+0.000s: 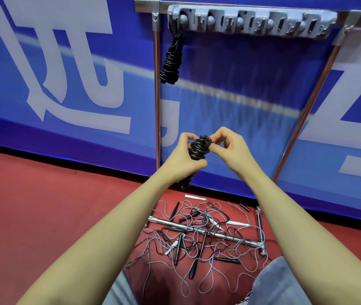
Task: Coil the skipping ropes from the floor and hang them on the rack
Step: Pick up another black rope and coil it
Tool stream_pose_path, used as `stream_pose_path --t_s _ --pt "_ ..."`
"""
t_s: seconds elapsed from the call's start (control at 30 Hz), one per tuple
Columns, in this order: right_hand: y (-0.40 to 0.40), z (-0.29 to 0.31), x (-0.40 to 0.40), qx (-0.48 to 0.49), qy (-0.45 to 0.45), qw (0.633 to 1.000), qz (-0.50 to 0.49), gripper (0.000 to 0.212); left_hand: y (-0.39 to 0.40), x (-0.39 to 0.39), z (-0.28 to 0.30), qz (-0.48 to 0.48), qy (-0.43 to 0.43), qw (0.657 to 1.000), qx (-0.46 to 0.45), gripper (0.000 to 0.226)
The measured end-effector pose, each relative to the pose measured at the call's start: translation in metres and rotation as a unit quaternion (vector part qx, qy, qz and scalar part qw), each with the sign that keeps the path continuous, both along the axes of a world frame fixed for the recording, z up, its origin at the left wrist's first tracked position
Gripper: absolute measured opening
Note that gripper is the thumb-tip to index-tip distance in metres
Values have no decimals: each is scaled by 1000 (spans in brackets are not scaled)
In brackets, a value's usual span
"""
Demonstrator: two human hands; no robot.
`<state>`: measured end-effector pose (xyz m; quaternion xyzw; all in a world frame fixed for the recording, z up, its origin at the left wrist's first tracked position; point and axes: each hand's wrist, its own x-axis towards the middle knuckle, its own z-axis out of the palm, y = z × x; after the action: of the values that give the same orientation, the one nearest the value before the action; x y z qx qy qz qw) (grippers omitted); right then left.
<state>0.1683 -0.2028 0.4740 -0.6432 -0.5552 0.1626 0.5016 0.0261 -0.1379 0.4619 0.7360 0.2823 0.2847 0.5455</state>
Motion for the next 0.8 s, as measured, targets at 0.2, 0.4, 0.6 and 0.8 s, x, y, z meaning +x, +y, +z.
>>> stream_pose_path --t_s 0.2,0.4,0.6,0.8 --pt "8 -5 -9 -16 26 999 -36 25 -5 14 -6 143 180 937 263 58" --pt "12 0 -12 -42 -10 998 -46 26 1 19 -3 183 230 903 313 39" --pt "9 0 -11 -87 -106 990 -32 14 7 17 -7 159 270 894 319 33" --pt "6 -1 2 -62 -381 921 -47 16 10 15 -8 108 293 888 337 32"
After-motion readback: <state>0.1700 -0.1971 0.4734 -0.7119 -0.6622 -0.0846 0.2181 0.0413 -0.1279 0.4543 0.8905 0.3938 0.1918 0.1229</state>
